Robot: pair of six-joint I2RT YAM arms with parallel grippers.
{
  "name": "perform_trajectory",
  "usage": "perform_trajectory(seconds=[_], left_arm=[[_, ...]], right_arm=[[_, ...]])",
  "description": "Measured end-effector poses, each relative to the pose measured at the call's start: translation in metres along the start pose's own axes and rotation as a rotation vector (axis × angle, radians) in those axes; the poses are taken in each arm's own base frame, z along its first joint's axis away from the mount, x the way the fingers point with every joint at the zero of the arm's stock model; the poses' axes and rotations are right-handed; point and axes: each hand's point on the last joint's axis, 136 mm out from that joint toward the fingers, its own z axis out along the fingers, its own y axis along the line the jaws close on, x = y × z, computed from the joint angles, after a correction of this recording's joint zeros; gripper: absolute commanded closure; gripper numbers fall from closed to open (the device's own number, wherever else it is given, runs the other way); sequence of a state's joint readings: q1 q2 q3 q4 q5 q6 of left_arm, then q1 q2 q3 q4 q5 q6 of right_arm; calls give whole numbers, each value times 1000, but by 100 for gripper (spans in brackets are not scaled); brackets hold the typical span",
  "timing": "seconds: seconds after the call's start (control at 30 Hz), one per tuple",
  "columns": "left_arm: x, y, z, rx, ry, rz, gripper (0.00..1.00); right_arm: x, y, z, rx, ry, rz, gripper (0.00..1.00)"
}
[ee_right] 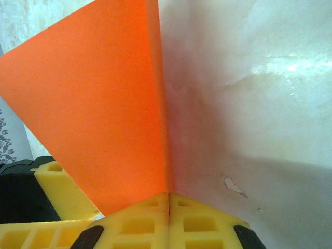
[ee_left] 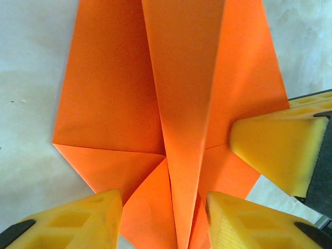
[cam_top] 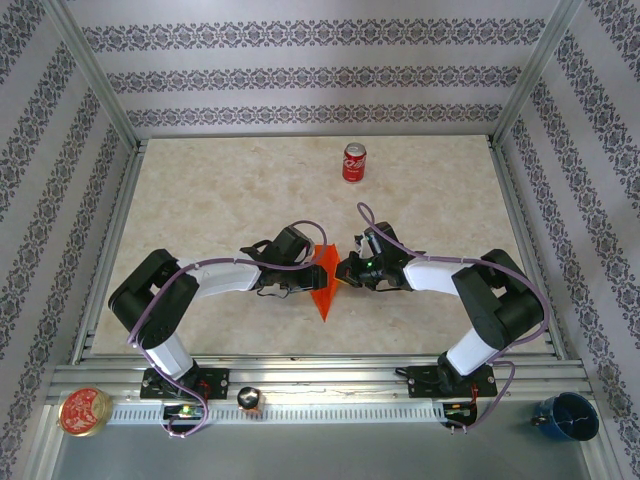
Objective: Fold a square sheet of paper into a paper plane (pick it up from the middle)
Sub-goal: Pick up the paper plane from the center of the table.
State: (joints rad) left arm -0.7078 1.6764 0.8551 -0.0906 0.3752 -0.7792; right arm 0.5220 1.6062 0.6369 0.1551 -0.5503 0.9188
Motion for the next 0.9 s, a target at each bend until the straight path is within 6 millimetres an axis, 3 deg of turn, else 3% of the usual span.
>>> perform_trajectory(seconds=[0.9], left_arm=[[0,1,-5,-17,-2,24,52]], right_arm=[[-1,1,0,-4,-3,-3,100]])
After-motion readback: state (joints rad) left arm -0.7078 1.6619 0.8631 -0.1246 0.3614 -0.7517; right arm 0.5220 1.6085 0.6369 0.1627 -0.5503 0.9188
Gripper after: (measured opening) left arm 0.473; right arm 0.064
